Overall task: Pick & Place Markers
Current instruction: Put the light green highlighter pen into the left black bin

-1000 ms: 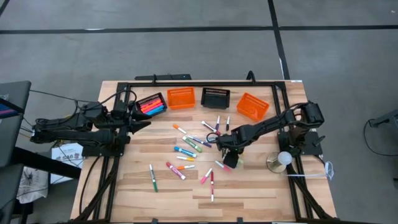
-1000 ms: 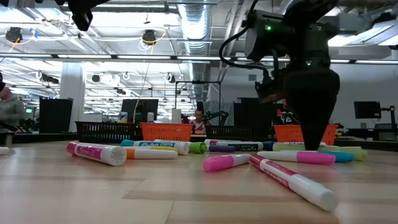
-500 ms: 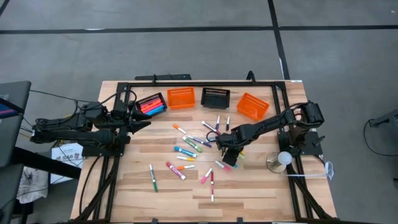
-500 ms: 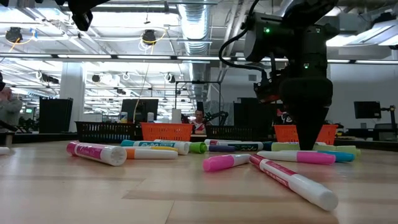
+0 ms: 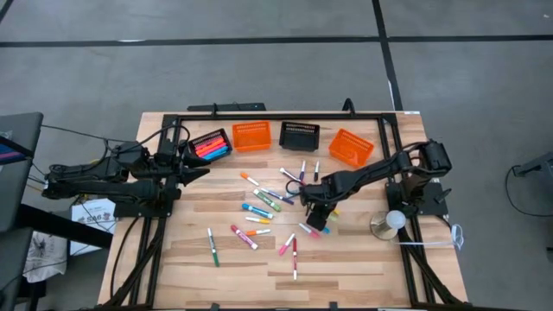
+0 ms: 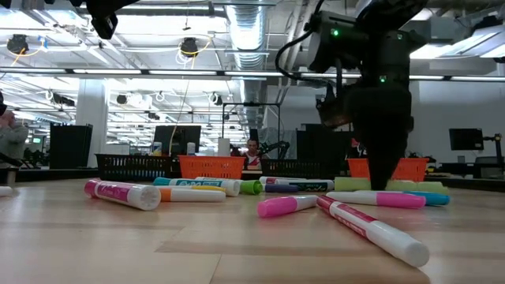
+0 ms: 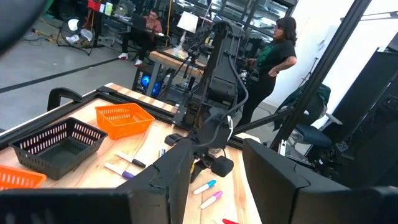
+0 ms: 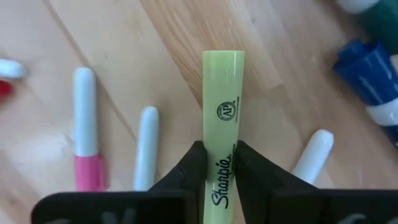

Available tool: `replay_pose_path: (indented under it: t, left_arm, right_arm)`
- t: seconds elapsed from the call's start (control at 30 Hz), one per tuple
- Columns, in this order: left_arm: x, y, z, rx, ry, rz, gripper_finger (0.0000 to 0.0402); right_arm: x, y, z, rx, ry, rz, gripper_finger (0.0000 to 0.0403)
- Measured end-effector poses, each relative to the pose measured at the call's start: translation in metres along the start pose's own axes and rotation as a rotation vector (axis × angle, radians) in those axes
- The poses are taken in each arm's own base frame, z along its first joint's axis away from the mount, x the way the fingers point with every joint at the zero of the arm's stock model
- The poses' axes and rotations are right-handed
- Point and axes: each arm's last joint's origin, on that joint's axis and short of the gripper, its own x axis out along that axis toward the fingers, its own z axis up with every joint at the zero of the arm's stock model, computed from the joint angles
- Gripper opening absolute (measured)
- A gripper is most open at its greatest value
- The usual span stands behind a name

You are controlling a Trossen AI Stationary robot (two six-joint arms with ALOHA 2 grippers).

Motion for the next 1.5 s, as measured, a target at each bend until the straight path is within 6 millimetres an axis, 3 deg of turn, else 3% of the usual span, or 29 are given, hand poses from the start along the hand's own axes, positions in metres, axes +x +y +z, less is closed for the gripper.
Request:
replay_pose_path:
  t: [0.2,0.4,0.63,0.8,0.97,1.13,1.3,1.5]
  left_arm:
    - [0.000,0.000,0.000,0.000,0.000,0.000,0.0145]
    - [0.000,0.000,0.000,0.000,0.000,0.000,0.0145]
    - [0.000,0.000,0.000,0.000,-0.001,0.000,0.0145]
    - [0.000,0.000,0.000,0.000,0.000,-0.001,0.0145]
    - [0.002,0.000,0.000,0.000,0.005,0.001,0.0145]
    - [0.009,0.001,-0.003,0.000,0.038,0.012,0.0145]
    - [0.016,0.001,-0.005,0.000,0.053,0.017,0.0145]
    - [0.022,0.000,-0.001,-0.001,0.015,0.005,0.0145]
  right_arm:
    - [-0.030,-0.003,0.005,0.011,-0.117,0.081,0.0047]
    - [-0.092,-0.009,0.013,-0.010,-0.414,0.268,0.0047]
    - [-0.164,-0.019,0.015,-0.202,-0.798,0.518,0.0047]
    - [-0.193,-0.023,0.014,-0.360,-0.955,0.667,0.0047]
    - [-0.204,-0.019,0.017,-0.525,-0.998,0.836,0.0048]
    - [-0.199,-0.010,0.022,-0.624,-0.978,0.938,0.0048]
    - [-0.188,-0.008,0.029,-0.586,-0.931,0.944,0.0048]
    - [-0.175,-0.014,0.045,-0.447,-0.993,0.814,0.0049]
